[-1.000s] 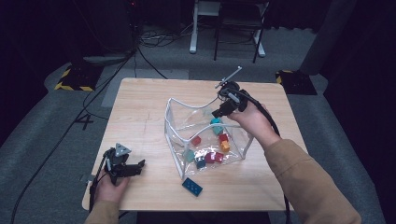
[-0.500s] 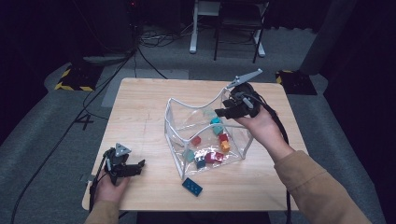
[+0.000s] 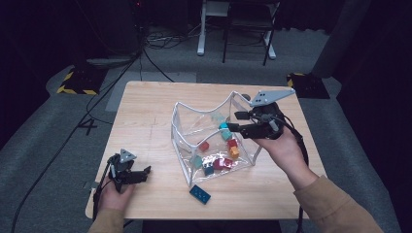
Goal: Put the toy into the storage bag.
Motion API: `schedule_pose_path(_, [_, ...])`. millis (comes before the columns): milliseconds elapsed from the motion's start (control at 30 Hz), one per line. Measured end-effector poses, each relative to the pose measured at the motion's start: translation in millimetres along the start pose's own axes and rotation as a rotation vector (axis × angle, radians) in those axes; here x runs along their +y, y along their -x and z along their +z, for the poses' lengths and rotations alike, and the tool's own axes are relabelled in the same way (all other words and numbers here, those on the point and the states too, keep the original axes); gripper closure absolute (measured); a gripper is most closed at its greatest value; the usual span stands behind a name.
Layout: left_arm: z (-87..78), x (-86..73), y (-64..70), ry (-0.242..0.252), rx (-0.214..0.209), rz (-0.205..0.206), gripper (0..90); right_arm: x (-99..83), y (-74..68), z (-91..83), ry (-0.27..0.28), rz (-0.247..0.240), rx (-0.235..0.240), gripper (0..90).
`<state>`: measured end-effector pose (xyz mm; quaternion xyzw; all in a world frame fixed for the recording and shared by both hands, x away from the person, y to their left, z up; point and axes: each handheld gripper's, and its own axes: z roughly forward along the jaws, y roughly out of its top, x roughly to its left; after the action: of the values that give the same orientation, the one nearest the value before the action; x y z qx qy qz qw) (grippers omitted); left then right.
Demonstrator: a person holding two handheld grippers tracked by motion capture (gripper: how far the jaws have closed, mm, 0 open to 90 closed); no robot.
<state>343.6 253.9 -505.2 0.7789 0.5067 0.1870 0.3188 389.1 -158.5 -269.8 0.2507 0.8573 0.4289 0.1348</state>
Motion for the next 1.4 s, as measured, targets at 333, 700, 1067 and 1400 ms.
schedule_pose_path(333, [0.0,0.0,0.1,0.001,0.000,-0.001,15.1,-22.3,-30.3,-5.2,0.035,-0.041,0.035,50.0])
schedule_pose_path(700, [0.3,0.4,0.2,0.000,0.004,-0.004,15.1,-55.7,-57.7,25.9,-0.009,-0.017,0.100,50.0])
schedule_pose_path(1067, [0.3,0.4,0.2,-0.001,0.004,-0.004,15.1,-101.8,-77.9,68.4,-0.072,0.009,0.147,48.4])
schedule_pose_path(1400, [0.3,0.4,0.2,0.000,0.004,-0.004,15.1,-129.9,-98.5,99.1,-0.128,-0.014,0.189,47.3])
